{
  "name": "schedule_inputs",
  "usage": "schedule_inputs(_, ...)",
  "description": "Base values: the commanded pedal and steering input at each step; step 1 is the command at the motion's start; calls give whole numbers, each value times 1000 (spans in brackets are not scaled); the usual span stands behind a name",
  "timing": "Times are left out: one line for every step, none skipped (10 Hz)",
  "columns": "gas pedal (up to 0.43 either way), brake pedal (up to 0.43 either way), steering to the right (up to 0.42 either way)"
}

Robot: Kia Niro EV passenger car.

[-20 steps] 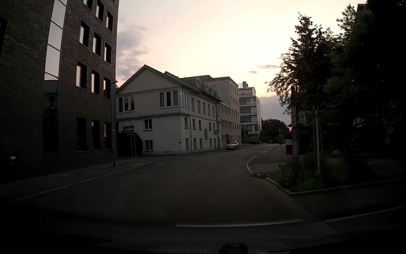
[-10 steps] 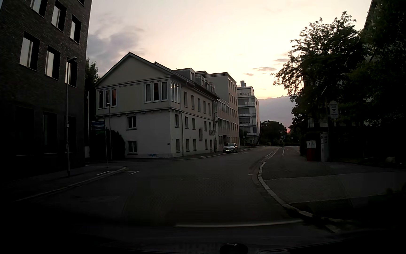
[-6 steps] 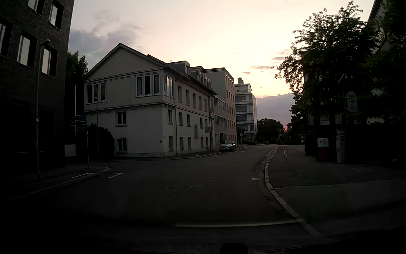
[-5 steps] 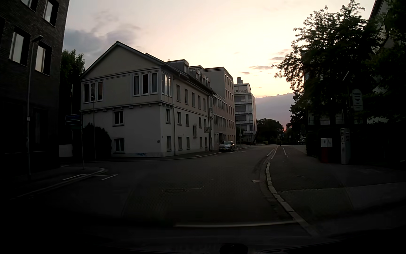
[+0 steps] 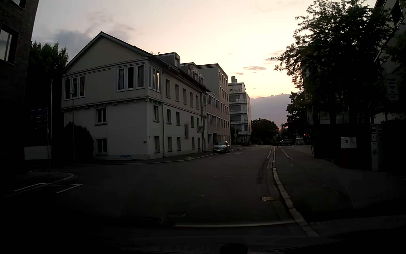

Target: Follow the waypoints while adhering to traffic rules and regulations

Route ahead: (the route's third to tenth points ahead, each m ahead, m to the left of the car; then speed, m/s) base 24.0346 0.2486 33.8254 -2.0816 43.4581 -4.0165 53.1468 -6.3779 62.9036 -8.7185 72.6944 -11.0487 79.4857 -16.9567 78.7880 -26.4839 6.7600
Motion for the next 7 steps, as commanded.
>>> schedule_inputs(79,0,38)
schedule_inputs(79,0,38)
schedule_inputs(79,0,41)
schedule_inputs(79,0,43)
schedule_inputs(79,0,43)
schedule_inputs(79,0,44)
schedule_inputs(79,0,49)
